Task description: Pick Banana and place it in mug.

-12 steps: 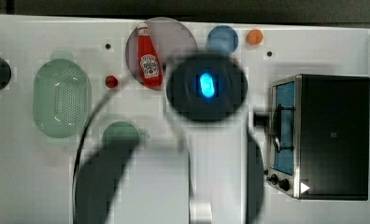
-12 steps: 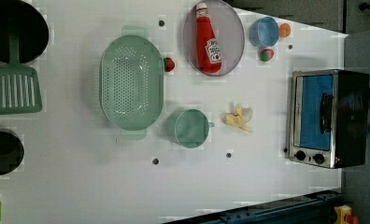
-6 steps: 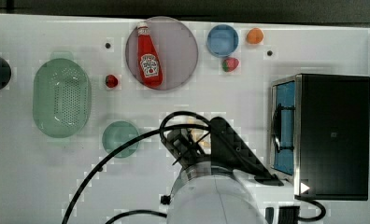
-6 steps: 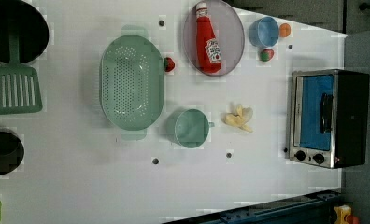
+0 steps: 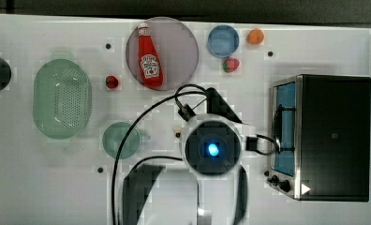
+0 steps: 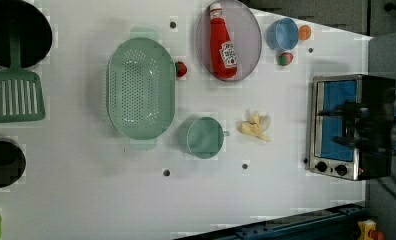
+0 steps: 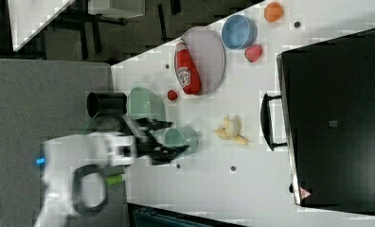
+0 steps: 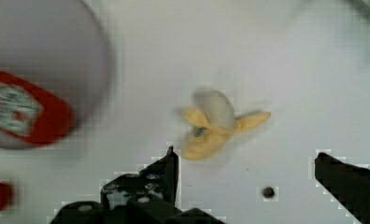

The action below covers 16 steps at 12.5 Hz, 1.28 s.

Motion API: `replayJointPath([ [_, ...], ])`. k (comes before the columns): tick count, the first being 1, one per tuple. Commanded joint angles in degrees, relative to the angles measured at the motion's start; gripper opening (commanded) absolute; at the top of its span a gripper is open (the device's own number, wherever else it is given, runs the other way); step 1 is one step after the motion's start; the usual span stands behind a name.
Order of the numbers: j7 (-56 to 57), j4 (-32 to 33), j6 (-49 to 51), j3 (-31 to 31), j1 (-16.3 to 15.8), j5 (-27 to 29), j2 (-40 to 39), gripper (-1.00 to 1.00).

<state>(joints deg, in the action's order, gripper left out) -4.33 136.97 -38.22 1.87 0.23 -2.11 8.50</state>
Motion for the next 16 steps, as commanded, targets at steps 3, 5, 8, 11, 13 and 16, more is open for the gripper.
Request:
replayJointPath([
  [3,0.5,6.1,-15.8,1.0,-0.3,-0.9,-8.3,1.00],
  [5,0.5,5.9,-18.7,0.9,-0.3,-0.6,-14.2,1.00],
  [8,0.5,5.9,-25.9,0.7,-0.3,-0.4,-20.6,1.00],
  [11,0.5,5.8,-30.6,0.5,-0.3,-0.4,-25.2,1.00],
  [13,0.5,5.8,-31.8,0.4,-0.3,-0.4,-27.0,0.92],
  [16,0.5,5.5,-33.0,0.2,-0.3,-0.4,-27.1,0.18],
])
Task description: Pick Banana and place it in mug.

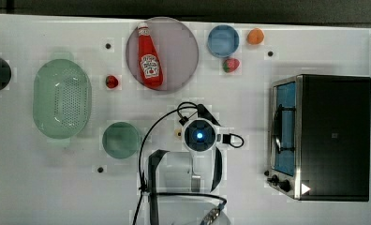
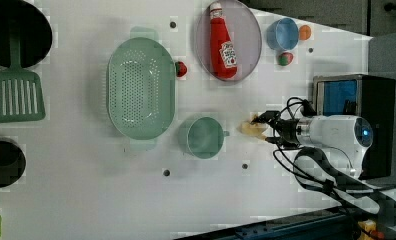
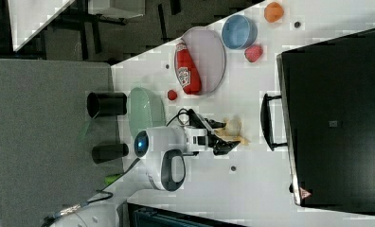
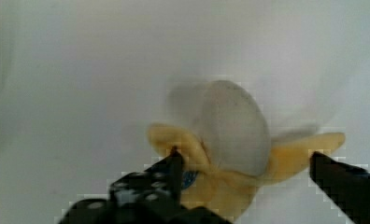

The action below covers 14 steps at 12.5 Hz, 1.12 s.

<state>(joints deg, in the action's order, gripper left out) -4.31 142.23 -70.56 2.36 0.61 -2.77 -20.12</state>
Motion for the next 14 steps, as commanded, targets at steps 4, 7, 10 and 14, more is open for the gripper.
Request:
replayJointPath([
  [4,0.5,0.3,-0.5,-0.2,-0.6,0.3,1.2,-0.53],
  [7,0.5,0.1,-0.4,-0.3,-0.6,0.3,4.9,-0.53],
  [10,0.5,-0.4,3.3,-0.3,-0.6,0.3,14.2,-0.53],
  [14,0.5,-4.6,28.2,-1.5,-0.8,0.3,30.2,-0.53],
])
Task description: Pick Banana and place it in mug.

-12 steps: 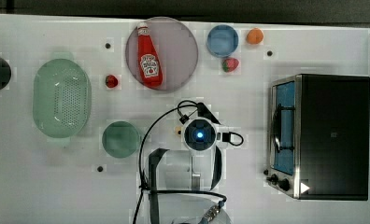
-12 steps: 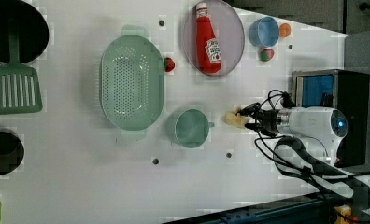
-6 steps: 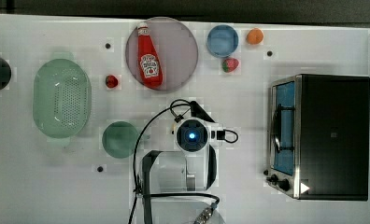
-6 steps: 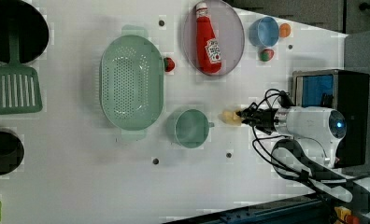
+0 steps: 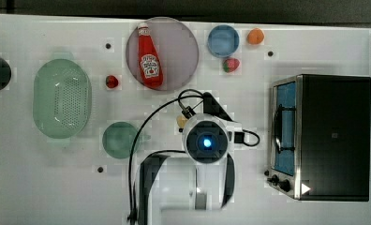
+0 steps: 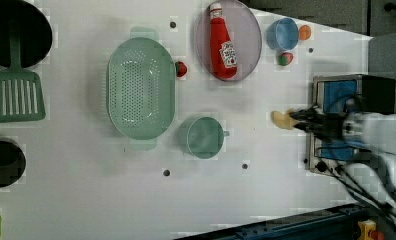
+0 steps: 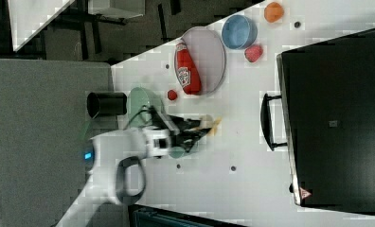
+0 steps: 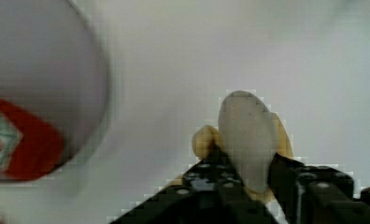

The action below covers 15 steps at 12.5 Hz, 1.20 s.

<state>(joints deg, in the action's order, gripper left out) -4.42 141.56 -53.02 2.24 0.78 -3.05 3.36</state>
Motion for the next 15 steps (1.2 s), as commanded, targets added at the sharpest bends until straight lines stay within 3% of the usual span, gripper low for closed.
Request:
replayJointPath([
  [1,0.6,-6.4,17.2,-1.9,-1.1,0.5,9.2,-0.53],
  [4,-1.0,-15.2,37.0,-6.4,-2.7,0.6,12.7,-0.53],
  [6,-7.0,-19.6,41.1,-10.8,-3.8,1.3,12.2,-0.53],
  [9,-19.7,-20.2,40.4,-17.5,-4.8,9.4,10.5,-0.53],
  [15,-33.1,-16.2,24.6,-25.6,-4.9,9.8,1.7,-0.53],
])
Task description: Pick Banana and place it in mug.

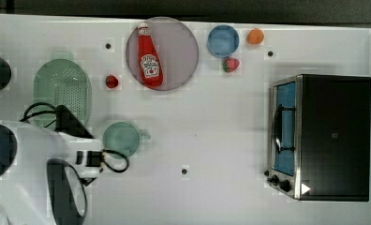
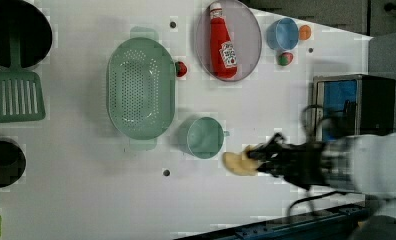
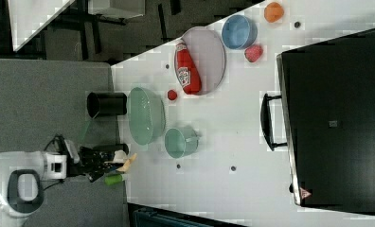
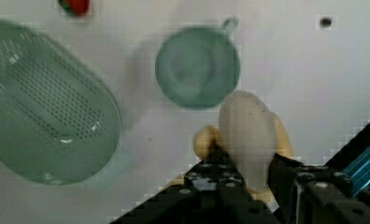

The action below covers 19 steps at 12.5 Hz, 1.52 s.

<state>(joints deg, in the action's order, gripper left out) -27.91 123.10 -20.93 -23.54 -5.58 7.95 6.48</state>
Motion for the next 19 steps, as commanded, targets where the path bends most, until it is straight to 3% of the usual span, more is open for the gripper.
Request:
replayJointPath([
  [1,-10.3,4.1,-11.3,-0.3,1.5,-1.9,-2.8,-0.53],
  [4,-10.6,9.7,-21.0,-0.5,1.5,-7.6,-6.2,-0.53],
  [9,-17.8,14.0,-29.5,-1.2,1.4,-8.3,-10.4,-0.48],
  [15,-17.9,14.0,-30.7,-1.0,1.4,-8.3,-10.0,0.93],
  [19,-17.3,11.3,-28.3,1.1,2.1,-8.3,-5.5,1.00],
])
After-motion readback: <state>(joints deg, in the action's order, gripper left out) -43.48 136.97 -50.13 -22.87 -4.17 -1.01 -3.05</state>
